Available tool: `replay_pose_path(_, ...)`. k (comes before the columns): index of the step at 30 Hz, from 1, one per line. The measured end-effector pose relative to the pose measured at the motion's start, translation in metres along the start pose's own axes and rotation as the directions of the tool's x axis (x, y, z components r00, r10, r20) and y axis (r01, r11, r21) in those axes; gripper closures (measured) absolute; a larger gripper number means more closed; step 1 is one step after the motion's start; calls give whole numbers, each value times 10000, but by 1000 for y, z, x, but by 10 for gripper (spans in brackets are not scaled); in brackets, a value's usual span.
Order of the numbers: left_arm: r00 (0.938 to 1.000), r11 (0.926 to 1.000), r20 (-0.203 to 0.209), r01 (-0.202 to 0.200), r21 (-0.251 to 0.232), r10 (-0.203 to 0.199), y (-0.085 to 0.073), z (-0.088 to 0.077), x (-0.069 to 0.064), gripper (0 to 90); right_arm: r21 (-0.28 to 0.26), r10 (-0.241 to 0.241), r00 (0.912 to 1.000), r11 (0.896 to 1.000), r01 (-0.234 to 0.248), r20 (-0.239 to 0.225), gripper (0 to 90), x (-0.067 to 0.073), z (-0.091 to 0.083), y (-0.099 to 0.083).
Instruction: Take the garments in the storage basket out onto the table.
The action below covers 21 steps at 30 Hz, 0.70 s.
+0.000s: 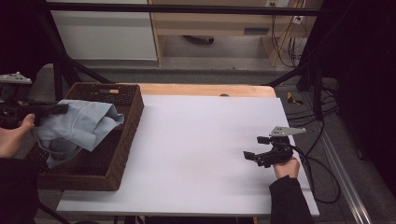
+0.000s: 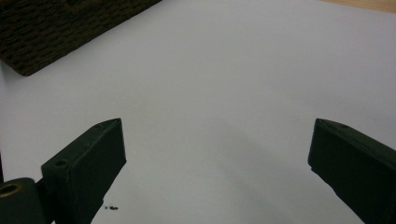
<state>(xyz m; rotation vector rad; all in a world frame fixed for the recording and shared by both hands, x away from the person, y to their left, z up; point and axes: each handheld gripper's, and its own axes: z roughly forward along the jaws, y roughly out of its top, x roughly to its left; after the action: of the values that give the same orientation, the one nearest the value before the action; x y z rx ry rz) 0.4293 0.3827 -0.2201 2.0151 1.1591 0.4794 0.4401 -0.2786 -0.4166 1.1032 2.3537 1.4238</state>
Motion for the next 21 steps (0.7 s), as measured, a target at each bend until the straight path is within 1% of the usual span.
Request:
replay_pose_path(5, 10000, 9998, 36, -85, -167, 85, 2, -6, -3, 776, 37, 6, 10000, 10000, -6, 6, 47, 0, 0, 0)
replay_pose_path(12, 9991, 9990, 275, -320, -323, 329, 6, -14, -9, 777, 45, -2, 10000, 10000, 1, 7, 47, 0, 0, 0)
replay_pose_path(21, 9968, 9964, 453, -640, -553, 666, 14, -18, -22, 778, 44, 5, 10000, 10000, -5, 3, 47, 0, 0, 0)
